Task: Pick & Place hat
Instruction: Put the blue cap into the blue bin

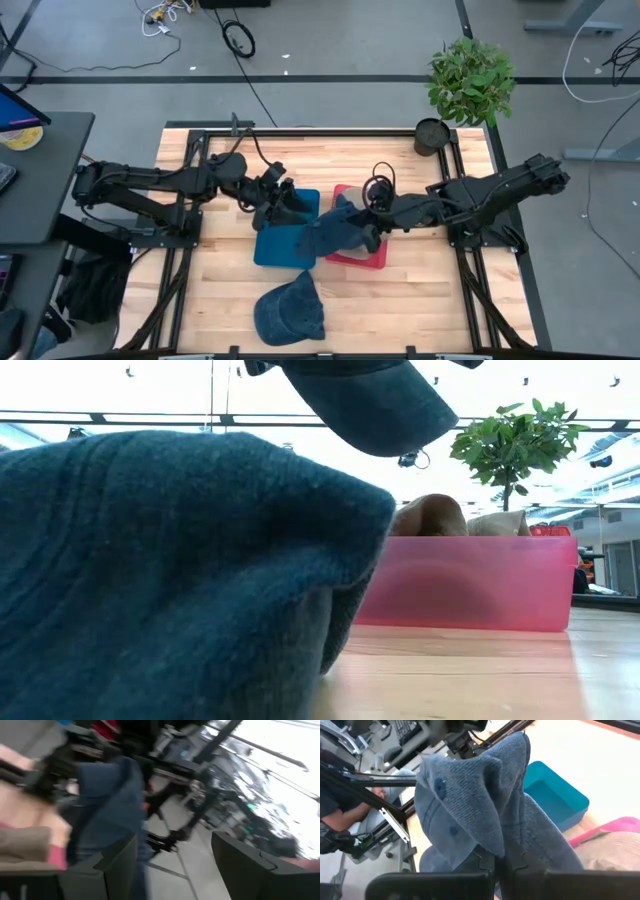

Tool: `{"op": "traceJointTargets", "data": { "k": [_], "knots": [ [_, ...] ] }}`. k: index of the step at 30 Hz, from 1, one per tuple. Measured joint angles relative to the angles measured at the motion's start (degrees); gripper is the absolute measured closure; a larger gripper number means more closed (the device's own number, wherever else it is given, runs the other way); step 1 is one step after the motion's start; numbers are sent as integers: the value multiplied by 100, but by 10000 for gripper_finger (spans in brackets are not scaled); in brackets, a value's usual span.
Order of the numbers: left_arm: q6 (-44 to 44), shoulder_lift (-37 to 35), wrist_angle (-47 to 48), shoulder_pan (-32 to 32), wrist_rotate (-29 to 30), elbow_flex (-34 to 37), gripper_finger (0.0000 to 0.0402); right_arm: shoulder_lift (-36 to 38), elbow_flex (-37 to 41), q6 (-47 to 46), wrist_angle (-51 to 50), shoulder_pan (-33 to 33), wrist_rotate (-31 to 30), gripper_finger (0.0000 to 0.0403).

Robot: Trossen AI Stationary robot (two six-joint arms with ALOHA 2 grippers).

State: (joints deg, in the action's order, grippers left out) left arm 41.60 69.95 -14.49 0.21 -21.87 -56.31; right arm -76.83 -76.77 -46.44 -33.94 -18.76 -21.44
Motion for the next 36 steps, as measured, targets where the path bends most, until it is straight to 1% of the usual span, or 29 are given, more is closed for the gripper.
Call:
{"op": "traceJointTargets", "data": {
  "k": [3, 11, 13, 19, 24, 28, 33, 36],
  "knots": [
    [-128, 2, 160, -3, 233, 0, 142, -71, -2, -4, 65, 0, 3, 403],
    [-489, 157, 581, -367, 296, 6, 142, -133, -9, -5, 396, 1, 5, 403],
    [-543, 245, 497, -487, 415, -4, 142, -149, -9, -26, 427, 22, 6, 403],
    [-630, 363, 532, -651, 504, 4, 142, -161, -7, -12, 507, 78, 11, 403],
    [-627, 433, 517, -654, 567, 7, 142, -162, -7, 22, 744, 146, 291, 403],
    [-751, 431, 624, -632, 740, 7, 144, -162, -7, -67, 720, 146, 307, 403],
    [-785, 431, 1321, -550, 859, 4, 161, -162, -6, -111, 750, 146, 427, 403],
    [-792, 431, 1350, -546, 862, 4, 173, -162, -4, -127, 796, 144, 467, 403]
  ]
}}
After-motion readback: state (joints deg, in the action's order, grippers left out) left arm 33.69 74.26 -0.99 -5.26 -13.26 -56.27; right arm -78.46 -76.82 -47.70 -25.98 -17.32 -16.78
